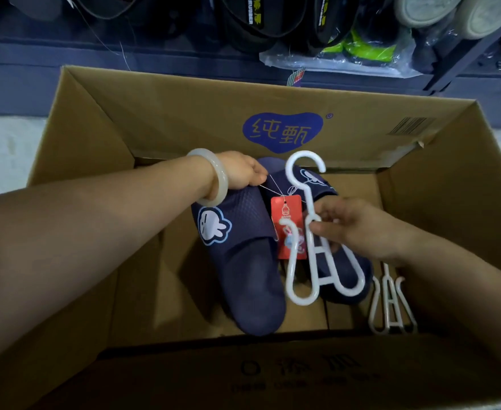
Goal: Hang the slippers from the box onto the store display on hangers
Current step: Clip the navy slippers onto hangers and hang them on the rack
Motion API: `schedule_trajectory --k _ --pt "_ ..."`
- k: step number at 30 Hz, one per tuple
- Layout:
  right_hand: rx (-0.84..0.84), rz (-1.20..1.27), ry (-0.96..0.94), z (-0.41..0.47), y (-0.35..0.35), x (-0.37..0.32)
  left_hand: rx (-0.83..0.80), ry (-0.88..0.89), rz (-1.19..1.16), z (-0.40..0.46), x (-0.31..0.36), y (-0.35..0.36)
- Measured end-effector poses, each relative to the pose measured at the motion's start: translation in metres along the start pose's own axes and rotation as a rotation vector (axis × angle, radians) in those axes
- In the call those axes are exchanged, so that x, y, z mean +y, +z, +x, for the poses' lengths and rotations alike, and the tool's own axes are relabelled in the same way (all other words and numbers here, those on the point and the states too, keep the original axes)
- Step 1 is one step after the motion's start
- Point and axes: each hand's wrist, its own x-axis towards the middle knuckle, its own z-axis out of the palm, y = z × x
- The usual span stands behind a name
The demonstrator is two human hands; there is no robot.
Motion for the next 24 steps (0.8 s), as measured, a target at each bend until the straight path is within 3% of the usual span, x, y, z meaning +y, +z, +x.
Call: schedule_trajectory --k 8,11,16,19,21,24 --pt "-0.093 -0.322 -0.030 0.008 0.008 -0.010 0.060 -0.043 -0.096 0.003 -0.004 0.008" --pt "-0.022 -0.519 -0.048 0.007 0.013 -0.007 0.049 -0.058 -0.171 0.006 -0.010 0.008" --pt "0.221 -0.068 0.017 0.011 0.020 -0.008 -0.128 -0.094 -0.448 0.006 -0.011 0.005" --pt "0.360 0.003 0.021 0.019 0.019 -0.014 -0.205 -0.033 -0.306 0.001 -0.005 0.011" --pt "0.389 0.021 0.019 0.021 0.023 -0.018 -0.102 -0.002 -0.091 -0.001 -0.002 0.014" --pt "0.368 -0.160 0.036 0.019 0.026 -0.016 0.130 -0.039 -0.061 0.002 0.001 0.017"
